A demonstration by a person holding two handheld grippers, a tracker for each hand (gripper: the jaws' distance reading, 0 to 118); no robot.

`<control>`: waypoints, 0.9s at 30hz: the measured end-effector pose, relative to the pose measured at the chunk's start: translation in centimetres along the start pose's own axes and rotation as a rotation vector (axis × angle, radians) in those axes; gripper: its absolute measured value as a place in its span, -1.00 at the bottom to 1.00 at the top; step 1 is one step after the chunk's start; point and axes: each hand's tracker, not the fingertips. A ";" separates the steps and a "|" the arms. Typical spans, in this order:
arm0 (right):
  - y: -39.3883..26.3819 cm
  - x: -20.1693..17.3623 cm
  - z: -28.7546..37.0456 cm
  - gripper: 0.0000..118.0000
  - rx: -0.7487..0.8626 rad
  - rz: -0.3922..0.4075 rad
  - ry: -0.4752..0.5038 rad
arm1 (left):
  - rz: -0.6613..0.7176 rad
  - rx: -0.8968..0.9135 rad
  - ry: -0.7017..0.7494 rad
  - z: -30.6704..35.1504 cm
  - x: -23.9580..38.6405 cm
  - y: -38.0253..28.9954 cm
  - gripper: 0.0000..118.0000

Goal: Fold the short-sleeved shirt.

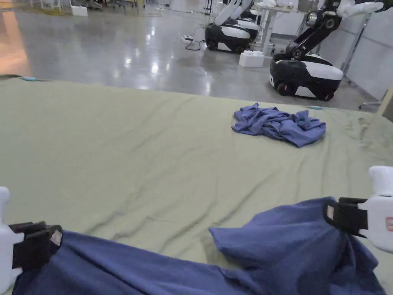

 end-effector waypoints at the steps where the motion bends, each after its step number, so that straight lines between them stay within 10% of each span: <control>1: 0.7 0.5 2.0 -0.95 0.052 -0.022 -0.003 | 0.003 0.037 -0.029 1.0 0.1 1.1 -0.87; 13: 14.3 2.4 14.2 -0.95 0.384 -0.097 -0.035 | -0.211 0.317 0.037 8.0 4.9 18.7 -0.87; 27: 34.5 -0.1 10.7 -0.95 0.527 -0.133 -0.106 | -0.196 0.468 0.322 6.5 7.4 38.9 -0.87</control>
